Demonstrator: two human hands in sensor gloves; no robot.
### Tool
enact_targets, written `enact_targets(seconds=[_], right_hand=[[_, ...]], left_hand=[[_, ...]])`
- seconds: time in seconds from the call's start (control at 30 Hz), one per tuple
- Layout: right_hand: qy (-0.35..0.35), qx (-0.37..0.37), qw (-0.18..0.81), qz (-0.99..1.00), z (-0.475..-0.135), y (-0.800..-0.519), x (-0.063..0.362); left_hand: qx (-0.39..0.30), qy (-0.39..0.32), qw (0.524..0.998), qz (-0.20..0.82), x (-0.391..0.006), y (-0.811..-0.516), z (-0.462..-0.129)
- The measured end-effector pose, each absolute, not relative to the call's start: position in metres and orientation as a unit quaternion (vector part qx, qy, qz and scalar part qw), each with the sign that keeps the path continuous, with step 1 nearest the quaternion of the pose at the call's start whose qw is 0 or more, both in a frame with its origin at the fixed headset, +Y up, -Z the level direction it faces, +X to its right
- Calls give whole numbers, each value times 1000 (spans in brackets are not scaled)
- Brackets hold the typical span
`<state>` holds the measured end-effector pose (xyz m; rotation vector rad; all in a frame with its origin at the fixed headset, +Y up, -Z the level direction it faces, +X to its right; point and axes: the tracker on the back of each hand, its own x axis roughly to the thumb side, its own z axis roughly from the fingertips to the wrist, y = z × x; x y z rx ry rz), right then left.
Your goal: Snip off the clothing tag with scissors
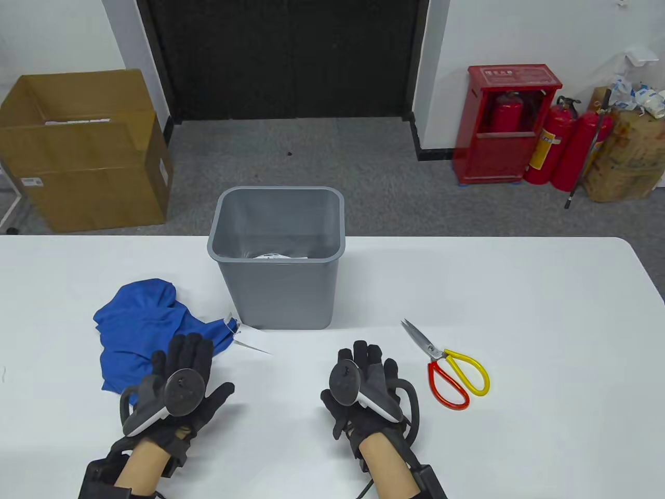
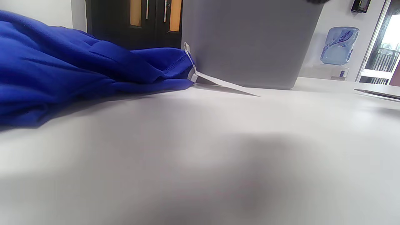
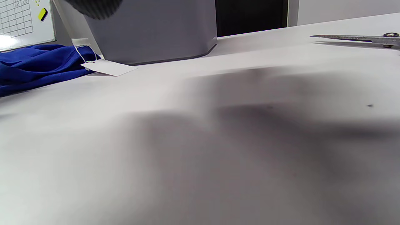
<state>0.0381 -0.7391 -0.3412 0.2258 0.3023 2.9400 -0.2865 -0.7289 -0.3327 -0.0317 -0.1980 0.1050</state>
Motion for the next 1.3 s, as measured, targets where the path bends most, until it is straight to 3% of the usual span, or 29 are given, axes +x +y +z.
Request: enact_targets(seconds=[0.8, 1.3], right_hand=[[105, 79, 82, 988, -340, -741, 36], [123, 91, 75, 985, -340, -746, 28]], left_hand=[[-13, -70, 995, 63, -300, -724, -341], [-93, 28, 995, 6, -335, -709, -402]])
